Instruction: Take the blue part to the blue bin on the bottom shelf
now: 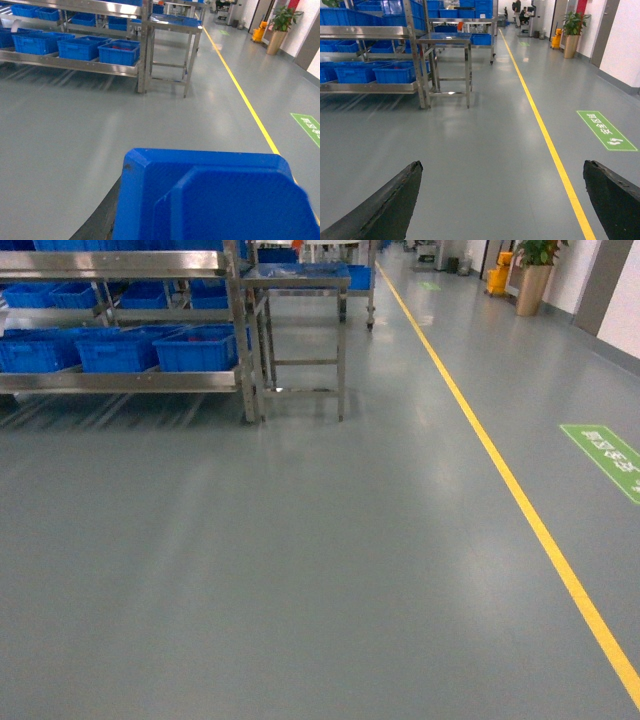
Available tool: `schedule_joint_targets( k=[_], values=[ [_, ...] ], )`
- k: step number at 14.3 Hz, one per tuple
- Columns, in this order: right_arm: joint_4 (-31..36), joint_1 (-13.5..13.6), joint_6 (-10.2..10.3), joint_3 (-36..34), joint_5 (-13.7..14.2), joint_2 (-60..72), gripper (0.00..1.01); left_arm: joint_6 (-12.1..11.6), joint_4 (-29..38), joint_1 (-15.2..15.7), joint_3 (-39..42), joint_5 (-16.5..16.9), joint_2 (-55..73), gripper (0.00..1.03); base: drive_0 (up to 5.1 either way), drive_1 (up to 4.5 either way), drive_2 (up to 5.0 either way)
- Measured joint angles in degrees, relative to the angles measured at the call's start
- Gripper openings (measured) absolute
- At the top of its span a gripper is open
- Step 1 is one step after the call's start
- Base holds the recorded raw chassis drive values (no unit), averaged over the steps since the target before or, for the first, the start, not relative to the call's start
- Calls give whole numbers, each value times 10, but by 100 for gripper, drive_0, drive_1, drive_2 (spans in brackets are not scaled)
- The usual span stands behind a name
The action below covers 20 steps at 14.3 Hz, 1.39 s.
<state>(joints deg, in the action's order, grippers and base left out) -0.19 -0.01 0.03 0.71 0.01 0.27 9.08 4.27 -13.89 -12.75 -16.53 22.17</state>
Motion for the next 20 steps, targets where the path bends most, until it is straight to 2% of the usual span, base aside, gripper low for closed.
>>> schedule_joint_targets(
  k=[20],
  values=[
    [-2, 0, 0, 0, 0, 0, 98, 0, 2, 0, 0, 0, -1, 45, 4, 434, -426]
  ],
)
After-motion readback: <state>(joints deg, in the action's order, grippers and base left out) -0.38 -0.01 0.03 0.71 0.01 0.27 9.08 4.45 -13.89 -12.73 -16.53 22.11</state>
